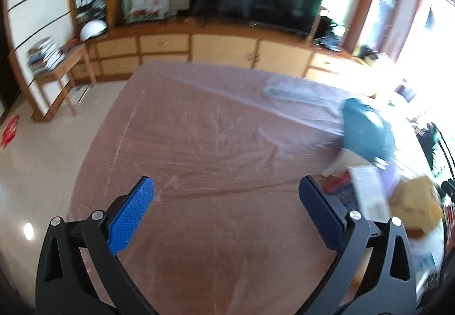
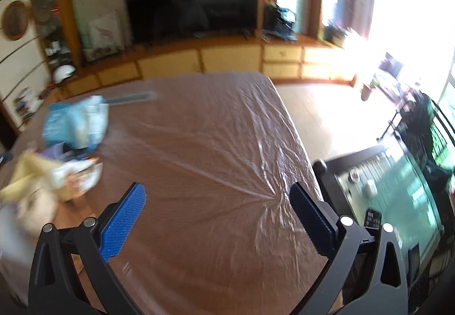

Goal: Collect trash
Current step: 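Grasp the orange cup with the left tool while the right tool grasps the cardboard box, then carry the orange cup and cardboard box over the black bin with both tools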

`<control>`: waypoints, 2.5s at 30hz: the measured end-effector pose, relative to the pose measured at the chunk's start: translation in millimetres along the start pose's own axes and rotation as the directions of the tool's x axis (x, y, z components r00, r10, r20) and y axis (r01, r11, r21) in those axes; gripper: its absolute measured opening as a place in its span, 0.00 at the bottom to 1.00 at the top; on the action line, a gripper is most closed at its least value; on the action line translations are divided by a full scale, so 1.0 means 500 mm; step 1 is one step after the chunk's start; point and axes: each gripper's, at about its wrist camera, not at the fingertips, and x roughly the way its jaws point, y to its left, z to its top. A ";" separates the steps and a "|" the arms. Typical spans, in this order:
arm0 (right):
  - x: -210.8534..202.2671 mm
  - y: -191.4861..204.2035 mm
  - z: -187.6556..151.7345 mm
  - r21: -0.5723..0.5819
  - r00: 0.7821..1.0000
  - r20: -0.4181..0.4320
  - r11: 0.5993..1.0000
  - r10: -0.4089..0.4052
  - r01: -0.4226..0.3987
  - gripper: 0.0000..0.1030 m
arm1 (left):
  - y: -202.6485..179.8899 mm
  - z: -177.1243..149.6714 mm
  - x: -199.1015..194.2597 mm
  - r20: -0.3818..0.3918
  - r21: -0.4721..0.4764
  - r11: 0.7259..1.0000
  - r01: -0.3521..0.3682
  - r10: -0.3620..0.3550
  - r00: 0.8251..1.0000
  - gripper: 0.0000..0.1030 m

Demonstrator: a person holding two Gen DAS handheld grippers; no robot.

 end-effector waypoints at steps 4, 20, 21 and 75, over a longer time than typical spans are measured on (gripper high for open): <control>-0.060 0.036 -0.032 -0.133 0.995 0.001 0.986 0.104 -0.103 0.96 | -0.026 -0.047 -0.054 -0.008 0.128 0.987 0.097 -0.096 0.995 0.99; -0.007 0.228 -0.107 -0.362 0.941 -0.191 0.872 0.277 -0.330 0.77 | -0.178 -0.146 -0.044 -0.206 0.472 0.827 0.305 -0.233 0.950 0.79; 0.002 0.229 -0.099 -0.363 0.940 -0.193 0.870 0.280 -0.333 0.77 | -0.180 -0.143 -0.038 -0.220 0.468 0.823 0.323 -0.246 0.944 0.79; -0.029 0.218 -0.163 -0.170 0.952 -0.158 0.943 0.262 -0.287 0.58 | -0.178 -0.175 -0.032 -0.196 0.379 0.879 0.290 -0.231 0.953 0.45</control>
